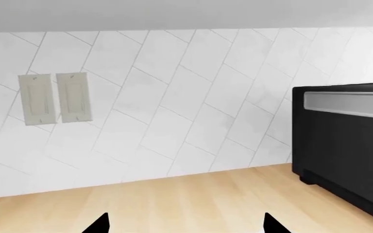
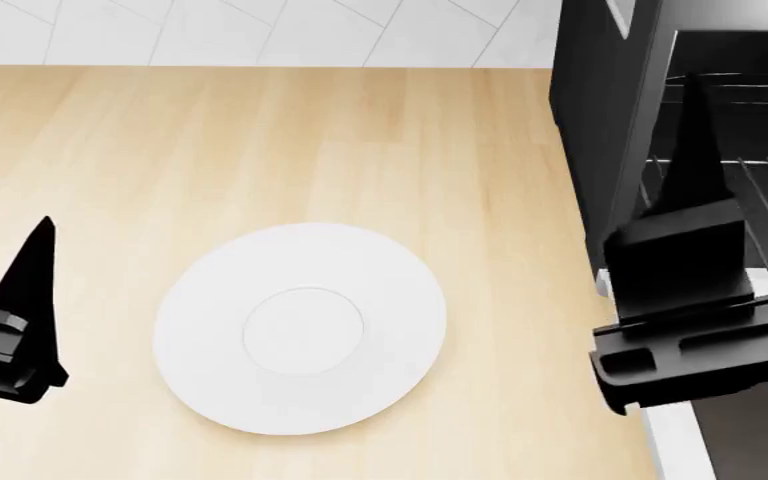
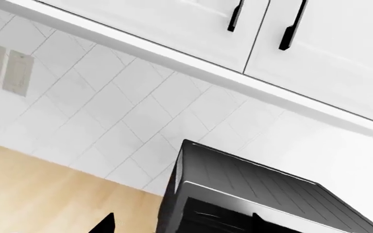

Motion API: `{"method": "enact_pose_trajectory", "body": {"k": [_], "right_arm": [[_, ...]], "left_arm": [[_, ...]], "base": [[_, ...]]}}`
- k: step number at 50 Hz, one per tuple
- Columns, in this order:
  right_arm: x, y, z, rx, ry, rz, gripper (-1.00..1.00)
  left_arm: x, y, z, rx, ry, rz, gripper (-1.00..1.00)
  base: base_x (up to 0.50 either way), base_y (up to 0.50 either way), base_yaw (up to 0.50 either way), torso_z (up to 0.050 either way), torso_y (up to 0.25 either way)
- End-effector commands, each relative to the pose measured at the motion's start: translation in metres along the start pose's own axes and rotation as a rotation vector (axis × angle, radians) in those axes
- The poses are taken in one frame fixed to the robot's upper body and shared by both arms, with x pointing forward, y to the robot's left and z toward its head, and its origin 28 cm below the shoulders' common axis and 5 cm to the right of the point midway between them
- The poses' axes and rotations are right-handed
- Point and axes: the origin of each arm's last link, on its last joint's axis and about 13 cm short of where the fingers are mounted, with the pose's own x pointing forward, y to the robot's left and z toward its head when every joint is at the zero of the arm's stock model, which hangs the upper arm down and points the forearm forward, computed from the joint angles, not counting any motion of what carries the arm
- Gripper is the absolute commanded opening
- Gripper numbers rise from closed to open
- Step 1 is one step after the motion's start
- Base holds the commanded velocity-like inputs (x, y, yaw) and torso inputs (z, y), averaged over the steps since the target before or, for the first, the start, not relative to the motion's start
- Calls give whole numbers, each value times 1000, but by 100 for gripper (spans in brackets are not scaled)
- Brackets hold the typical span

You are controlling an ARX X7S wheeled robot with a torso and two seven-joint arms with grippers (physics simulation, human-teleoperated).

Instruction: Place the scone on the rack of the toaster oven.

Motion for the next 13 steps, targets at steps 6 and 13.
{"method": "enact_pose_trajectory", "body": {"k": [6, 13], "right_arm": [[-14, 7, -4, 89, -90, 118, 100], [-10, 2, -7, 153, -109, 141, 100]], "left_arm": [[0, 0, 2, 5, -3, 2, 100], [-1, 0, 2, 5, -5, 2, 100]], "base": [[0, 0, 0, 0, 0], [0, 0, 0, 0, 0]]}}
